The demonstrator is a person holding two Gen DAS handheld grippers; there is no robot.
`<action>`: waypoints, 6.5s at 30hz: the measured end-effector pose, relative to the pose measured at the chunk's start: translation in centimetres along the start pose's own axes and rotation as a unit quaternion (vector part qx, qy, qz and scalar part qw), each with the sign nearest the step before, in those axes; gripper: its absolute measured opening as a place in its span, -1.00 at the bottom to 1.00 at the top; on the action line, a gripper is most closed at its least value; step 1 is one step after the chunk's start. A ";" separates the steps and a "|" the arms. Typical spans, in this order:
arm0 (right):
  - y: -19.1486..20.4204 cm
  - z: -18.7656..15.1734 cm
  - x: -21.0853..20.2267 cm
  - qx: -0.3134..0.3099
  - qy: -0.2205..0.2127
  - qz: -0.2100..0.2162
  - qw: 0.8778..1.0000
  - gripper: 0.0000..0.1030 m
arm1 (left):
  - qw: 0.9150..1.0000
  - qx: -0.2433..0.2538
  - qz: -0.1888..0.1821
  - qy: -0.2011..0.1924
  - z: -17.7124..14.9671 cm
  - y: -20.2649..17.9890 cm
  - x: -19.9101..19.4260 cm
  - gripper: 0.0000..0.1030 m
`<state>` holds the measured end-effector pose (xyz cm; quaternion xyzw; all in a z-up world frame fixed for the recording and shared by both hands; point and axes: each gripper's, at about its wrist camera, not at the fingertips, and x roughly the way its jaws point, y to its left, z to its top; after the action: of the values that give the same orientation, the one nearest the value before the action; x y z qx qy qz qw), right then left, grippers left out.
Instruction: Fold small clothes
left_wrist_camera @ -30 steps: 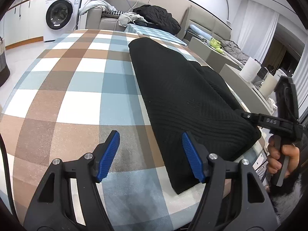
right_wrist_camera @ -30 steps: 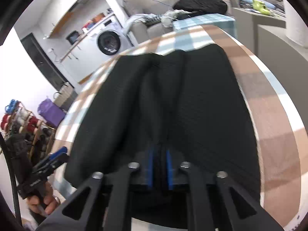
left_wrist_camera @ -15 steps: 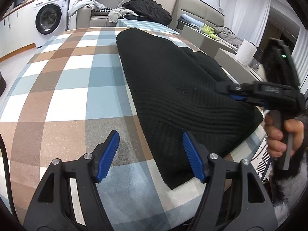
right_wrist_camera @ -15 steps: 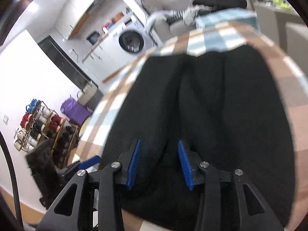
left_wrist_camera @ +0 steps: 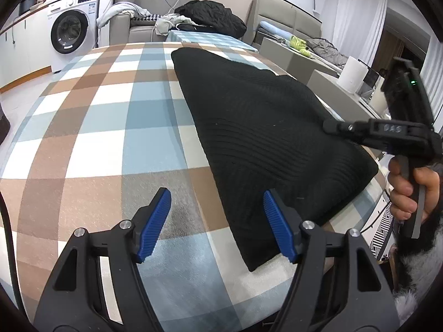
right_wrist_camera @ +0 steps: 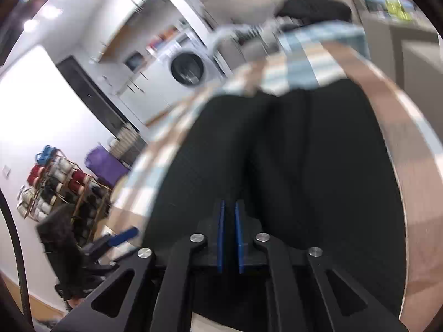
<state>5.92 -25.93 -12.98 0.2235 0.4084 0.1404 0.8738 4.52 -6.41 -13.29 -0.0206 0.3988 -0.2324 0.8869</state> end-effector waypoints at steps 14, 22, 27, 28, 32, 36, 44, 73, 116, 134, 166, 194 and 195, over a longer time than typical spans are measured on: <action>-1.2 -4.0 -3.6 -0.113 0.042 -0.009 0.993 -0.52 | 1.000 -0.008 -0.005 0.005 0.0 0.6 0.2 0.30; 0.9 -4.5 -2.1 -0.171 0.049 -0.037 0.983 -0.83 | 1.000 -0.009 -0.006 0.005 0.0 0.7 0.3 0.30; 0.7 -4.3 -6.1 -0.136 -0.009 0.008 0.991 -0.86 | 1.000 -0.006 -0.001 0.001 0.0 0.7 0.4 0.30; 0.3 -4.4 -6.4 -0.124 -0.006 0.015 0.992 -0.86 | 1.000 -0.004 -0.001 0.002 0.0 0.7 0.4 0.30; -1.3 -5.9 -4.7 -0.110 0.051 -0.030 0.992 -0.86 | 1.000 0.000 -0.008 0.006 0.0 0.6 0.6 0.31; -0.4 -5.9 -4.9 -0.126 0.057 -0.050 0.989 -0.80 | 1.000 0.011 0.000 0.002 0.0 0.3 0.4 0.31; 0.2 -5.1 -5.4 -0.115 0.014 0.000 0.993 -0.54 | 0.998 0.048 -0.028 0.013 -0.4 -1.9 -0.2 0.31; -3.9 -2.8 -5.1 -0.063 -0.043 -0.150 0.986 -0.10 | 0.998 -0.044 -0.038 0.032 4.3 -0.7 5.9 -0.04; 2.5 8.4 6.9 -0.058 -0.016 -0.058 0.996 -0.91 | 0.998 -0.037 0.034 -0.037 1.9 4.4 -2.6 0.23; 1.7 -1.4 1.8 -0.061 0.064 -0.047 0.995 -0.58 | 0.999 -0.015 0.029 -0.022 1.4 3.0 -1.6 0.23; 1.7 -0.2 3.5 -0.039 0.011 -0.033 0.999 -0.91 | 0.999 -0.015 0.032 -0.004 0.8 3.1 -0.4 0.24; -3.2 -1.1 0.0 -0.003 -0.027 -0.083 0.996 -0.84 | 0.999 -0.045 0.013 0.012 1.5 3.3 1.7 -0.56; -3.2 -0.9 0.4 -0.001 -0.025 -0.081 0.996 -0.84 | 0.999 -0.044 0.019 0.010 1.6 3.4 1.5 -0.59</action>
<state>5.63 -28.25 -15.32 0.1921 0.4034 0.0643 0.8923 7.91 -4.31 -14.02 -0.0495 0.4181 -0.1985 0.8851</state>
